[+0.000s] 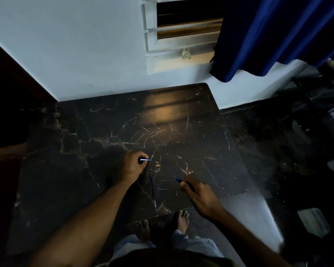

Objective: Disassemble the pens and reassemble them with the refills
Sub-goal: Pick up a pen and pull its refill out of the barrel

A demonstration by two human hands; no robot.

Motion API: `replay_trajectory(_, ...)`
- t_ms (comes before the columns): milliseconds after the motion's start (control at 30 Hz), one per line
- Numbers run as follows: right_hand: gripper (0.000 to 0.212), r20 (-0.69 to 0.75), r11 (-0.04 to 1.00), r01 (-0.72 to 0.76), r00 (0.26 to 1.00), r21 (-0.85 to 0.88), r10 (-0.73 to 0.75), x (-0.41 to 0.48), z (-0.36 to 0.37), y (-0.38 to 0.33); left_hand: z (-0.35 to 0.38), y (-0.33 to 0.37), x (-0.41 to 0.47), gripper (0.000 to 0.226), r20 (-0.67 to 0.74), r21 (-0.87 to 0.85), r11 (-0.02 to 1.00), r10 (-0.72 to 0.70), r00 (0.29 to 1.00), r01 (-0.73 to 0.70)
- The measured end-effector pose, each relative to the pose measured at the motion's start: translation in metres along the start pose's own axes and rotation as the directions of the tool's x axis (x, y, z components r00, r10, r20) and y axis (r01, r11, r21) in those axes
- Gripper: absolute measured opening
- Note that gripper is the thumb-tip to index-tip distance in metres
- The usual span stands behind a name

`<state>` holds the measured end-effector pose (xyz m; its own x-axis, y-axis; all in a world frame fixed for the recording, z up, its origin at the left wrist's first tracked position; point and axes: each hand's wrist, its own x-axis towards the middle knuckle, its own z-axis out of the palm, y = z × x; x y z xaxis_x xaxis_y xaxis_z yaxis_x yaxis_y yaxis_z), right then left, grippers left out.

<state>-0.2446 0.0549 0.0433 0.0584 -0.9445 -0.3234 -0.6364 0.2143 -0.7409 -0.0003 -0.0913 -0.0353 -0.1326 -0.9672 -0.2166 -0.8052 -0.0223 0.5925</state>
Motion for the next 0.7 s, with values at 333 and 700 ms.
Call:
replay_trajectory(333,0.036,-0.075,0.982,0.117,0.991,0.147,-0.107,-0.013,0.008,-0.011,-0.009,-0.018,-0.007,0.033,-0.027,0.061,0.993,0.099,0.995,-0.097)
replay_trajectory(700,0.034,0.32,0.526,-0.251,0.947,0.812,-0.041,0.001,-0.02,-0.066,-0.058,0.091,-0.095,0.029,0.327,-0.87,0.455,0.24,0.914,0.192)
